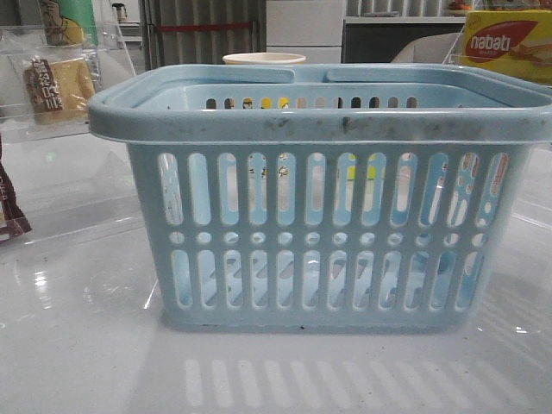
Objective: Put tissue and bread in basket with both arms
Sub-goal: 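Move the right gripper over the small tissue packs on the acrylic shelf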
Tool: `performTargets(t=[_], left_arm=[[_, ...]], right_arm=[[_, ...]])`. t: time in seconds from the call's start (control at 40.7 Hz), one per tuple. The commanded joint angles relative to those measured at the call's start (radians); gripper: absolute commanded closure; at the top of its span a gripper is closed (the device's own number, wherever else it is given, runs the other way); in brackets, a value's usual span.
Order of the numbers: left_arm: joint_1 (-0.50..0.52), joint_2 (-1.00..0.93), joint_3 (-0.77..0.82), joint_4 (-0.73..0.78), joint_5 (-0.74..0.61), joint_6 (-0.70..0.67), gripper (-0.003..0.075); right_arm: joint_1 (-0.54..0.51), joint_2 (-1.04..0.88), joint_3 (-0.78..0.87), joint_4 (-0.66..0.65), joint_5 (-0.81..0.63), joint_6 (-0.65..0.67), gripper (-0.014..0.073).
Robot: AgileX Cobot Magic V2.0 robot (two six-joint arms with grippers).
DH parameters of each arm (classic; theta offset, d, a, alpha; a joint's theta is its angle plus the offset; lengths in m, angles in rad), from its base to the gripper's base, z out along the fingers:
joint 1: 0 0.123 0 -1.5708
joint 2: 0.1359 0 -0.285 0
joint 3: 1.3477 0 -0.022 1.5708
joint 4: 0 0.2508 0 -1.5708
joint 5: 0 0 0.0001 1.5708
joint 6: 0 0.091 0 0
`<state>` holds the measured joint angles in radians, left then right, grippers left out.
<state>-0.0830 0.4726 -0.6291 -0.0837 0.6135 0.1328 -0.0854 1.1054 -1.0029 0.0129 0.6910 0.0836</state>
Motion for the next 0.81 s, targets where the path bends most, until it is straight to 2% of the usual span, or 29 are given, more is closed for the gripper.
performTargets(t=[0.0,0.148,0.344,0.787], left_arm=[[-0.002,0.012,-0.035,-0.007,-0.083,-0.007,0.0461],[-0.002,0.012,-0.035,-0.007,-0.083,-0.007,0.0498],[-0.002,0.012,-0.035,-0.007,-0.083,-0.007,0.0546],[-0.002,0.012,-0.035,-0.007,-0.083,-0.007,0.0612]], right_arm=[[-0.048,0.069,-0.096,-0.006,-0.068,0.031,0.0022],[-0.094,0.195,-0.171,0.015,-0.071,0.031,0.0022],[-0.104,0.345,-0.252,0.015,-0.099,0.031,0.0022],[-0.104,0.589,-0.39,0.013,-0.267,0.03,0.0022]])
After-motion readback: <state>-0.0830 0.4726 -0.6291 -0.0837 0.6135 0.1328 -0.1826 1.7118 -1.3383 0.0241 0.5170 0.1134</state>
